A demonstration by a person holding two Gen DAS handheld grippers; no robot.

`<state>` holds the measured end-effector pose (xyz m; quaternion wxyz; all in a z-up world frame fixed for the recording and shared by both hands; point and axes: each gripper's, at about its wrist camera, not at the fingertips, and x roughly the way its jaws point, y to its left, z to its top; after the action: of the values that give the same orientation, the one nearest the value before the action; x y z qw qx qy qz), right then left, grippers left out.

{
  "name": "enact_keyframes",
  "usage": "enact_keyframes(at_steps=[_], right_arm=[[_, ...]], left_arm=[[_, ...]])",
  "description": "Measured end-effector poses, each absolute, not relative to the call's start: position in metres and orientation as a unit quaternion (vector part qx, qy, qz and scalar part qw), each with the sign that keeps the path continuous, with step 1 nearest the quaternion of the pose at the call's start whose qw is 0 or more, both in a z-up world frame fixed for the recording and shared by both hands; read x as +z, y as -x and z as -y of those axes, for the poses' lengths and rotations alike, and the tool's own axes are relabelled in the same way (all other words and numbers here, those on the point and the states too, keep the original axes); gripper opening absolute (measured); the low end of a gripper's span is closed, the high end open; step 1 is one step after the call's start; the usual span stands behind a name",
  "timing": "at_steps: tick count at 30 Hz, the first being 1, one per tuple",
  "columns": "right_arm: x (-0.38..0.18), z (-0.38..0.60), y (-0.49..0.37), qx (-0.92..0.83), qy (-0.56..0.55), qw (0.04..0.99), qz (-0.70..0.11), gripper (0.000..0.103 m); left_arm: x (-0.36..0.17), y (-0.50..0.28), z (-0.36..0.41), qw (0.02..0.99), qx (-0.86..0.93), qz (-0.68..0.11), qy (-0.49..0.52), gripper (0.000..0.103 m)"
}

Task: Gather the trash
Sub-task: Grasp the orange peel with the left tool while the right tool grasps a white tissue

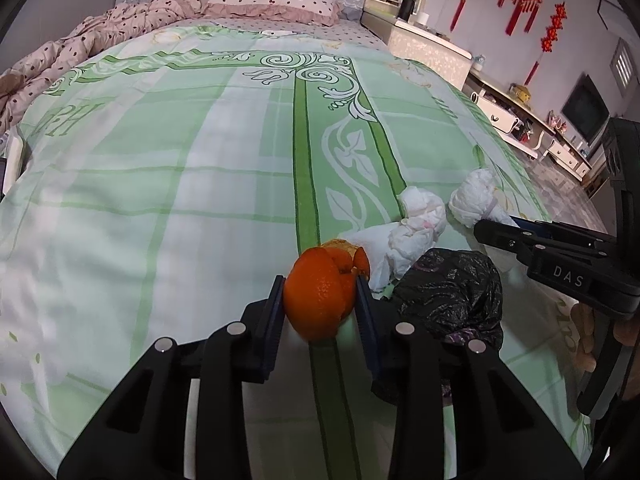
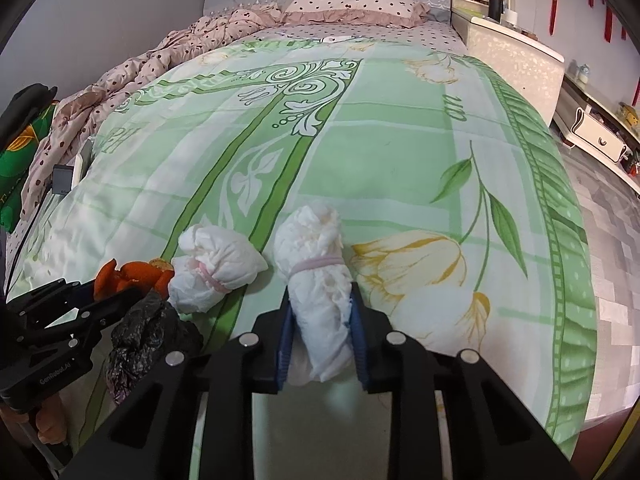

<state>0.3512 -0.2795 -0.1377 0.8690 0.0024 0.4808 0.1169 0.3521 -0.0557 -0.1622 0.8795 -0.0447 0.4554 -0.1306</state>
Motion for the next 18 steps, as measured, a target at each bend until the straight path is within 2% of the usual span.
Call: enact_keyframes(at_steps=[18], right_arm=[[-0.070,0.295,-0.300,0.122,-0.013,0.890,-0.439,0.024]], left_arm=[[-0.108,-0.310,0.046,0.899,-0.114,-0.421,0.051,0.031]])
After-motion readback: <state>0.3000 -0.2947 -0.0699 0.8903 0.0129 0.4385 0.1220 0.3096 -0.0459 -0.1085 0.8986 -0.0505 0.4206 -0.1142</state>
